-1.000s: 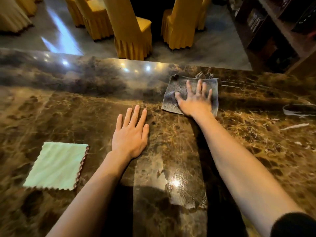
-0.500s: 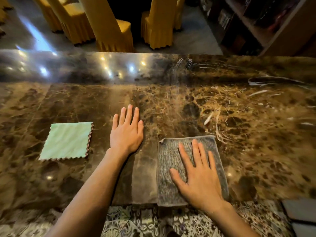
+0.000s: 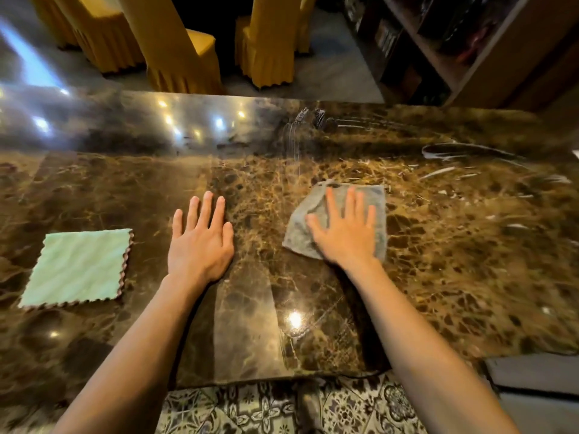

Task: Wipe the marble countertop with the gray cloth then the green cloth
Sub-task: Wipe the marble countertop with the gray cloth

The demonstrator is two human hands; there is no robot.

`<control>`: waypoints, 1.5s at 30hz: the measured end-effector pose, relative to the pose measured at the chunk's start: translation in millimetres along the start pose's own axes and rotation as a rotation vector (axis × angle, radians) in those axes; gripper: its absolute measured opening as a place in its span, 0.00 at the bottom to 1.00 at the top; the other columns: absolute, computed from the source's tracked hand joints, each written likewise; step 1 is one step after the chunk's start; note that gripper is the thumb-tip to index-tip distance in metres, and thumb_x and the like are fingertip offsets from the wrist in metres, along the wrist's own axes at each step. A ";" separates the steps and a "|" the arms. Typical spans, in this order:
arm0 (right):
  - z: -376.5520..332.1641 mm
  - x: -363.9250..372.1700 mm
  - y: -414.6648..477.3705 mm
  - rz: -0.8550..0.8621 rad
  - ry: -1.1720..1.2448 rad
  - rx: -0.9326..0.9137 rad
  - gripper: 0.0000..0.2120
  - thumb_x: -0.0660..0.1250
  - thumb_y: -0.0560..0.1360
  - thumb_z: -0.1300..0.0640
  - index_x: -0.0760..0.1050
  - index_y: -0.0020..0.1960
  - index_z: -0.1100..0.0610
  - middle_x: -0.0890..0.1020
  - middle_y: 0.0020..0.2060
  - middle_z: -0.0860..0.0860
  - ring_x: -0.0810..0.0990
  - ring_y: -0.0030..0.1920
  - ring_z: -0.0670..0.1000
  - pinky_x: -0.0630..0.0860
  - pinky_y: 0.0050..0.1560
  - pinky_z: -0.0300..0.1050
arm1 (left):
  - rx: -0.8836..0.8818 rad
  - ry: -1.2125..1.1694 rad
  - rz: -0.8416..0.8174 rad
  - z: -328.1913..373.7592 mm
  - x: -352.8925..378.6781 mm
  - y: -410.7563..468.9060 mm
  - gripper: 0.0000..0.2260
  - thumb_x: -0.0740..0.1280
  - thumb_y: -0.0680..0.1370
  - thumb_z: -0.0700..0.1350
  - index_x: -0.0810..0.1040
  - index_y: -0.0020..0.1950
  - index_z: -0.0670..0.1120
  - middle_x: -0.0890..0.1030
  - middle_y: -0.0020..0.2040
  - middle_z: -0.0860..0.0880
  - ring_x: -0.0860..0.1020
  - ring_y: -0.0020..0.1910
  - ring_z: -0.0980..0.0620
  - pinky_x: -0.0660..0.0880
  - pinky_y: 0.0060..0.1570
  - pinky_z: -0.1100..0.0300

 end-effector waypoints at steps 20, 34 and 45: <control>-11.1 12.0 -70.3 -0.052 -0.044 -0.150 0.43 0.34 0.74 0.22 0.29 0.79 0.47 0.31 0.78 0.60 0.29 0.78 0.61 0.36 0.78 0.65 | -0.040 0.021 -0.008 1.5 -0.6 -2.4 0.27 0.41 0.84 0.57 0.43 0.82 0.53 0.42 0.83 0.51 0.40 0.81 0.51 0.40 0.79 0.46; -28.1 21.5 -83.8 -0.046 0.030 -0.273 0.36 0.41 0.77 0.26 0.39 0.81 0.39 0.37 0.81 0.56 0.32 0.80 0.57 0.35 0.78 0.64 | -0.081 0.017 0.013 2.5 1.4 0.7 0.28 0.38 0.82 0.60 0.41 0.82 0.55 0.40 0.82 0.52 0.38 0.81 0.50 0.40 0.79 0.46; -69.3 -31.9 238.0 -0.044 0.021 -0.096 0.41 0.45 0.75 0.24 0.43 0.82 0.40 0.41 0.82 0.59 0.37 0.81 0.61 0.35 0.76 0.68 | -0.099 0.025 0.035 6.2 0.2 57.5 0.28 0.32 0.80 0.63 0.35 0.80 0.58 0.35 0.81 0.53 0.34 0.80 0.50 0.37 0.78 0.42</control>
Point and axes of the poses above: each hand's wrist, its own y-axis towards the middle knuckle, its own x-axis out of the palm, z = x × y, the point moved 3 cm from there along y, towards the middle knuckle
